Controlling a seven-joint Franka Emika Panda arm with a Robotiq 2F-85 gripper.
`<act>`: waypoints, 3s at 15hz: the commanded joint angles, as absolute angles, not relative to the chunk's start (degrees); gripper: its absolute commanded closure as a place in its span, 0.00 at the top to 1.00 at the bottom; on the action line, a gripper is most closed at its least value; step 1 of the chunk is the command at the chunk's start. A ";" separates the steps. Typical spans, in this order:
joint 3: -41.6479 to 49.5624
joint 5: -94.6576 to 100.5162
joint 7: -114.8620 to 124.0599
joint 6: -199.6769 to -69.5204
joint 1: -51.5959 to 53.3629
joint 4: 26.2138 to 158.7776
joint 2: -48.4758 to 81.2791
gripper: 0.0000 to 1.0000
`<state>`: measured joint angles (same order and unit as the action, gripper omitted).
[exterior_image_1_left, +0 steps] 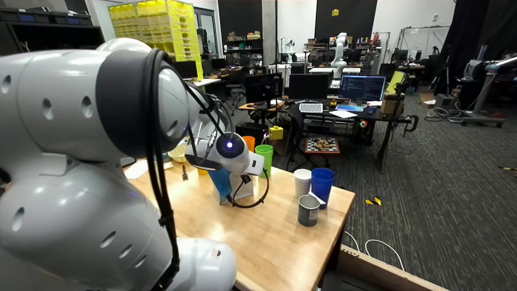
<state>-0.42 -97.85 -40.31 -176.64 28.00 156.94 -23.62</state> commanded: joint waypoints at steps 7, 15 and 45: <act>-2.78 -79.55 -24.29 -177.09 27.21 155.46 -28.17 0.00; -7.81 -63.92 -13.89 -175.48 20.01 157.38 -29.99 0.00; -11.98 -7.49 20.81 -106.57 0.51 147.04 -45.81 0.37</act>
<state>-13.17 -7.50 20.91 -106.89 -0.38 146.52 -45.16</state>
